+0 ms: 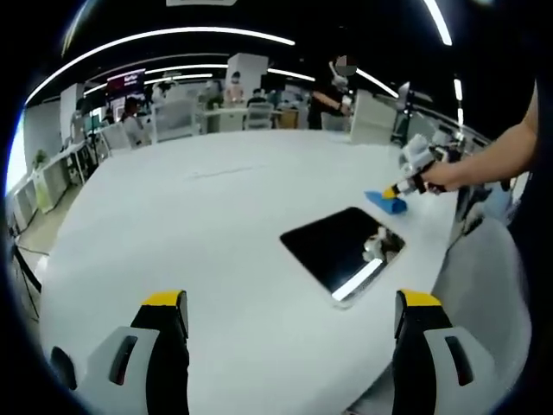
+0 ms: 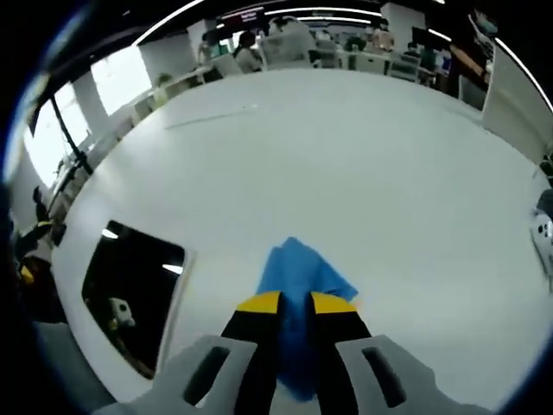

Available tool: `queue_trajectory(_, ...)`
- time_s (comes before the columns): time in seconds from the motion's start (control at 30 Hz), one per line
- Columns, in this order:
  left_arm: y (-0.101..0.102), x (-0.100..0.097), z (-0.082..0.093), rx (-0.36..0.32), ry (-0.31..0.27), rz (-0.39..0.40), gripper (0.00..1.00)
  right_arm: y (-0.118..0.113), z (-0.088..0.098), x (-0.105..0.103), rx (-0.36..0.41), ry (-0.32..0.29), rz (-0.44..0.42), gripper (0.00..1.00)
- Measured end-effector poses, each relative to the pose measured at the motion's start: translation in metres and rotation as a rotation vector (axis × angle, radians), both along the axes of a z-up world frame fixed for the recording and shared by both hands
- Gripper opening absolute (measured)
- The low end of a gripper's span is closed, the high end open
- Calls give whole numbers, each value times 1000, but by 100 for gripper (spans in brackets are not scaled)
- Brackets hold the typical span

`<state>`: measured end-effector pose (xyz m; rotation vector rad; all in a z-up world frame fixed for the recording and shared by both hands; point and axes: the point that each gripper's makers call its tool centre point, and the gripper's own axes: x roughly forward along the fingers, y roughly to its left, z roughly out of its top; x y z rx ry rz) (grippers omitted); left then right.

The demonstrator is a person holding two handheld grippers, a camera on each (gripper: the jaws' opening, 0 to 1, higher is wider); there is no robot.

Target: Wipe the mirror surface with the cleaning cloth until all visible marks leave the cleaned area.

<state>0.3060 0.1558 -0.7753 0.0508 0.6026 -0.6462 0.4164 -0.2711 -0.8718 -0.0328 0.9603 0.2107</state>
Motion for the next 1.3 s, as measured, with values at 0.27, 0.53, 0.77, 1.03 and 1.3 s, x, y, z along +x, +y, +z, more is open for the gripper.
queue_trajectory(0.27, 6, -4, -1, 0, -35, 50, 100, -3, -3, 4, -22, 32, 14, 1)
queue_trajectory(0.53, 14, 1, -2, 18, -43, 74, 100, -4, -3, 2, 41, 63, -17, 0)
queue_trajectory(0.77, -1, -3, 1, 17, -48, 42, 100, -3, -3, 1, 49, 89, -35, 0)
queue_trajectory(1.03, 6, -6, -6, 25, -41, 44, 100, -3, -2, -2, 65, 111, -50, 0)
queue_trajectory(1.3, 9, 0, 1, 28, -48, 45, 100, -1, -3, -6, 72, 145, -53, 0)
